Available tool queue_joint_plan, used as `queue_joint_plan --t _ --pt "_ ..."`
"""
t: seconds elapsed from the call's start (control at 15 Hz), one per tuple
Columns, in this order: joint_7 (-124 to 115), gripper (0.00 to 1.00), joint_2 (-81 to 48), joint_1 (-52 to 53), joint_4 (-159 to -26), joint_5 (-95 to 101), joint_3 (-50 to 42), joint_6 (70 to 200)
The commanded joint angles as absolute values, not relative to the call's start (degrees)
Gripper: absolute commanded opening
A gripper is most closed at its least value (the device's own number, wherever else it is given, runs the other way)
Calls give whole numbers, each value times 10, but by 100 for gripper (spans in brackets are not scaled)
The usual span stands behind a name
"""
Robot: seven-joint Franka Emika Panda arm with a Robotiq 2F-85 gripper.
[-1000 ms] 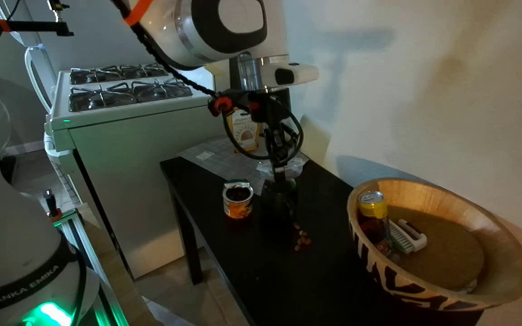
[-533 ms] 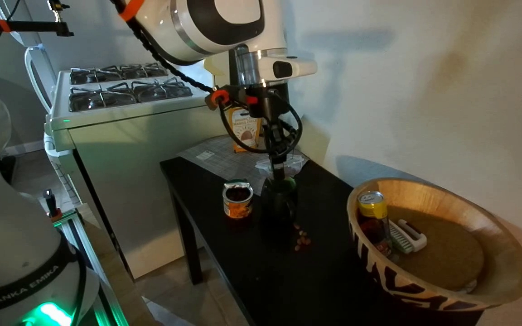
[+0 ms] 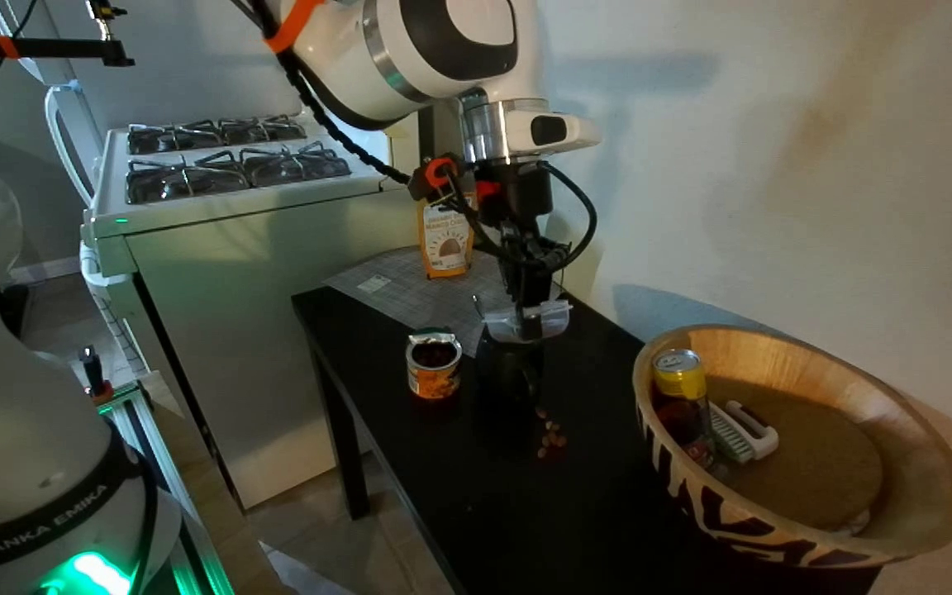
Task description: Pour out the contents of the bowl into the cup
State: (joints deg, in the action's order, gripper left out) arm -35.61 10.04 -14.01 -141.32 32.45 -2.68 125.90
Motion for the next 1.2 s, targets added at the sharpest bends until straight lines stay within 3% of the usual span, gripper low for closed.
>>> queue_joint_plan --t 0.0,1.13 --pt "-351 3 58 -120 -1363 356 -21 1207" --pt "-300 3 -69 -16 -1234 460 -10 1014"
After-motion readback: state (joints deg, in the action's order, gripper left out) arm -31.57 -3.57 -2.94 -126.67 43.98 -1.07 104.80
